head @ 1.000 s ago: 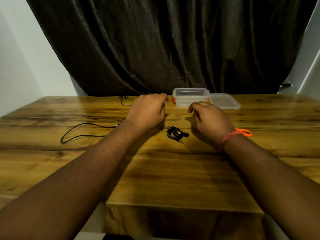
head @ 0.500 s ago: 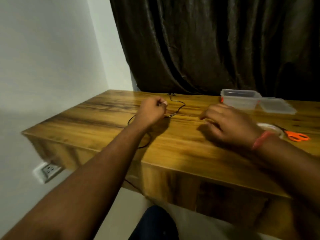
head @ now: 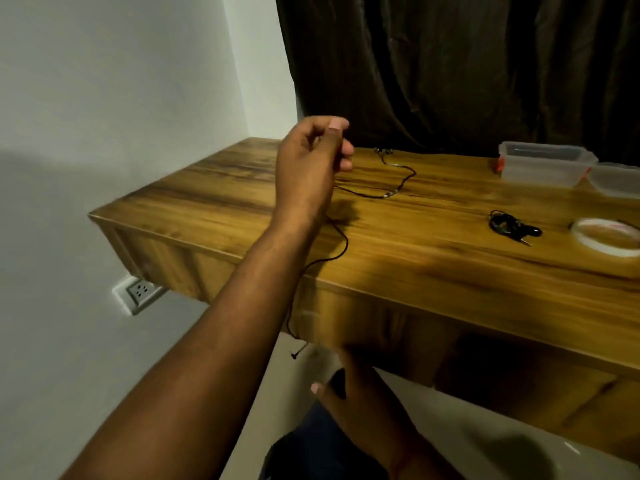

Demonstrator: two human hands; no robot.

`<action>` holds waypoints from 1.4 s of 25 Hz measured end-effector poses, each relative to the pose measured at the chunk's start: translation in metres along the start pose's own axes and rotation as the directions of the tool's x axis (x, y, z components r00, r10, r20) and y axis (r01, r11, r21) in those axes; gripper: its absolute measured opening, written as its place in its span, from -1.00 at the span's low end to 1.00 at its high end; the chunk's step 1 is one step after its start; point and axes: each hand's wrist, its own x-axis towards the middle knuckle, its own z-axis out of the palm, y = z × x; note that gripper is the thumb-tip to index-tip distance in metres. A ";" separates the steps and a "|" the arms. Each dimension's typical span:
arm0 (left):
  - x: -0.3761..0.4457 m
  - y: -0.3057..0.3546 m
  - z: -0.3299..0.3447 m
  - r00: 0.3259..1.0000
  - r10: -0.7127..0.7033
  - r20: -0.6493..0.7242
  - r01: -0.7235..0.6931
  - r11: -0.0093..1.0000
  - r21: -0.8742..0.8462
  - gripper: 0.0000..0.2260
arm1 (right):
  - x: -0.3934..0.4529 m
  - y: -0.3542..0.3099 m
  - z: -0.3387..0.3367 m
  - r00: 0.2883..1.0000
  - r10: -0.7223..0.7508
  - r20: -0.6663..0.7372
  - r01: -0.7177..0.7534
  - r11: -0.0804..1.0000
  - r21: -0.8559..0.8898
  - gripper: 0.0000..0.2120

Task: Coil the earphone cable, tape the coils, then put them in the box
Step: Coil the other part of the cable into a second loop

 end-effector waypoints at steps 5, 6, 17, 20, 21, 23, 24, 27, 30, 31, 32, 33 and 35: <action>-0.094 -0.027 -0.104 0.916 -0.051 -0.398 0.057 0.998 0.003 -0.88 | 0.026 -0.001 0.031 0.989 0.149 0.019 -0.148 0.988 -0.054 -0.33; -0.121 -0.046 -0.122 0.892 -0.127 -0.434 0.169 0.984 0.058 -0.87 | 0.029 -0.004 0.034 0.985 0.167 0.039 -0.164 0.984 -0.065 -0.35; -0.239 -0.149 -0.163 0.719 -0.688 0.099 0.568 0.663 0.487 -0.86 | 0.055 -0.009 0.067 0.943 0.232 0.240 -0.305 0.890 0.338 -0.70; -0.240 -0.150 -0.162 0.798 -0.582 0.154 0.398 0.702 0.590 -0.85 | 0.047 -0.024 0.050 0.934 0.241 0.265 -0.354 0.733 0.582 -0.72; -0.235 -0.148 -0.161 0.821 -0.554 0.138 0.359 0.689 0.629 -0.87 | 0.043 -0.027 0.044 0.933 0.220 0.284 -0.354 0.691 0.630 -0.73; -0.224 -0.137 -0.157 0.838 -0.522 0.162 0.272 0.656 0.704 -0.90 | 0.034 -0.034 0.027 0.945 0.187 0.268 -0.323 0.665 0.674 -0.75; -0.218 -0.130 -0.155 0.843 -0.500 0.200 0.209 0.646 0.734 -0.89 | 0.030 -0.037 0.017 0.952 0.182 0.245 -0.302 0.678 0.670 -0.75; -0.200 -0.100 -0.142 0.851 -0.454 0.264 0.129 0.667 0.733 -0.83 | 0.014 -0.044 -0.019 0.978 0.154 0.139 -0.204 0.825 0.527 -0.77; -0.187 -0.064 -0.120 0.824 -0.498 0.272 0.296 0.786 0.543 -0.79 | -0.010 -0.052 -0.060 0.988 0.070 -0.134 -0.022 0.944 0.331 -0.79; -0.183 -0.052 -0.111 0.816 -0.498 0.293 0.335 0.821 0.461 -0.79 | -0.018 -0.054 -0.072 0.943 -0.048 -0.329 0.117 0.974 0.195 -0.81; -0.178 -0.041 -0.102 0.810 -0.492 0.319 0.367 0.850 0.379 -0.77 | -0.026 -0.056 -0.084 0.860 -0.191 -0.474 0.245 0.968 0.054 -0.84; -0.172 -0.030 -0.094 0.802 -0.484 0.351 0.393 0.869 0.302 -0.76 | -0.033 -0.059 -0.095 0.788 -0.322 -0.524 0.359 0.933 -0.034 -0.86; -0.160 -0.012 -0.074 0.779 -0.455 0.432 0.417 0.890 0.186 -0.75 | -0.040 -0.063 -0.112 0.774 -0.451 -0.444 0.526 0.849 0.054 -0.78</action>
